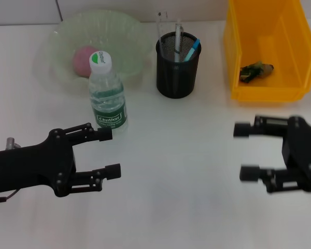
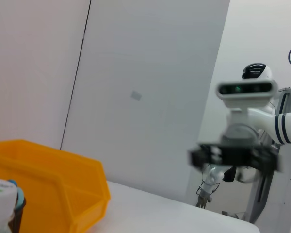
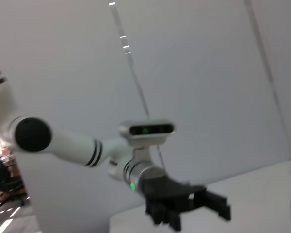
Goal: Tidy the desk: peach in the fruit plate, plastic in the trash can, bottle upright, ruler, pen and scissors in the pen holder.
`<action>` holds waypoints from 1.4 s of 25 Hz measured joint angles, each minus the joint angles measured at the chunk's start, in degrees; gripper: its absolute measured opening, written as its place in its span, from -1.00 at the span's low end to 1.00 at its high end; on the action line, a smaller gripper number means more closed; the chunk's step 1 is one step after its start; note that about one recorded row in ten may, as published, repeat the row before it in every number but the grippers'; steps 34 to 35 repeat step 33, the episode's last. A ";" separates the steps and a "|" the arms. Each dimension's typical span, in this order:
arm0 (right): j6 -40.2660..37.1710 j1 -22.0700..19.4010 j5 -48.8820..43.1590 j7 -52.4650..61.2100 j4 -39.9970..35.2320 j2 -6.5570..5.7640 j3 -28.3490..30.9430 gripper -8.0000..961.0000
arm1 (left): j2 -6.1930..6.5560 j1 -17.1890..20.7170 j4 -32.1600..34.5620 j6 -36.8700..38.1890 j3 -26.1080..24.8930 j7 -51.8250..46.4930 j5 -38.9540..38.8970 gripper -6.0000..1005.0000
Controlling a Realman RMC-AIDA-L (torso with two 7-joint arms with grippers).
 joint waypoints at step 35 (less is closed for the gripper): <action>-3.46 -0.86 -6.19 -5.31 5.64 0.82 3.88 0.63 | 0.90 1.50 0.52 3.23 0.28 -0.15 0.12 0.61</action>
